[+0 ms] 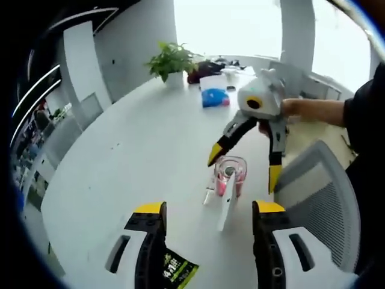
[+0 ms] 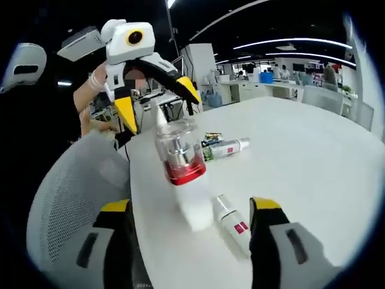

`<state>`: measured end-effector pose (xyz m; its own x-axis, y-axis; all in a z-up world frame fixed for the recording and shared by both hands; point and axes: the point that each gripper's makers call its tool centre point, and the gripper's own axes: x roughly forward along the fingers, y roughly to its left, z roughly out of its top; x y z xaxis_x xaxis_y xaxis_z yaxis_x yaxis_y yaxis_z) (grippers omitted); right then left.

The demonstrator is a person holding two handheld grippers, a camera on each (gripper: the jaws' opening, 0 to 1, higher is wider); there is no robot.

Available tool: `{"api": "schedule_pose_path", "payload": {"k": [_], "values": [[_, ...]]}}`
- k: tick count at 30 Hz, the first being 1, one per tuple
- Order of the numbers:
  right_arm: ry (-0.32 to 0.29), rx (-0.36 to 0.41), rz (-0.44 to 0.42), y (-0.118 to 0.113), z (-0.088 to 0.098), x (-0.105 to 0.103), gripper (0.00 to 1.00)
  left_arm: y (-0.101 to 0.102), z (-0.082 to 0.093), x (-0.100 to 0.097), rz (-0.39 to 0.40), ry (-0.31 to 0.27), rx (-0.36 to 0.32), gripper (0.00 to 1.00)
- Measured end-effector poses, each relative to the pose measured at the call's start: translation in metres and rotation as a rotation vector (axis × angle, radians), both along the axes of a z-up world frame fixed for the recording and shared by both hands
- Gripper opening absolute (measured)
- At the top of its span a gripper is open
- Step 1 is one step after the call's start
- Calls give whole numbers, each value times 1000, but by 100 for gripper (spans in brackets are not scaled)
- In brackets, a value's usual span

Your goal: Arrange the skincare products in the storage area until every visible bottle or jar stands upright without overlapping.

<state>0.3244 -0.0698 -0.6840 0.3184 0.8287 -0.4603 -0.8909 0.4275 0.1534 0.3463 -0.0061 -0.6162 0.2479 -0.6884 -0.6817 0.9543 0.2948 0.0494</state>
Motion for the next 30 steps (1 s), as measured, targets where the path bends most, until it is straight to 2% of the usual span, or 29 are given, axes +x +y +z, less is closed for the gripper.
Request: {"api": "schedule_pose_path", "payload": {"k": [2,7,13,20,24,30], "values": [[-18,-19,-11,-1,2,2,89,7,-2,3,27,1,-2,57],[-14,-69,-33,-3,4,1,99,26,-2,8,82,8,-25,60],[-21,-122,-38,-4,12,-3,99,46,-4,12,124,-2,-25,63],[-65,-187,-60,-7,29,-3,99,70,-5,10,186,0,-34,70],[-80,-184,-39,-3,39,-7,99,78,-7,5,217,-17,-24,78],[-104,-219,-35,0,55,-9,100,90,-10,1,250,-12,-31,81]]}}
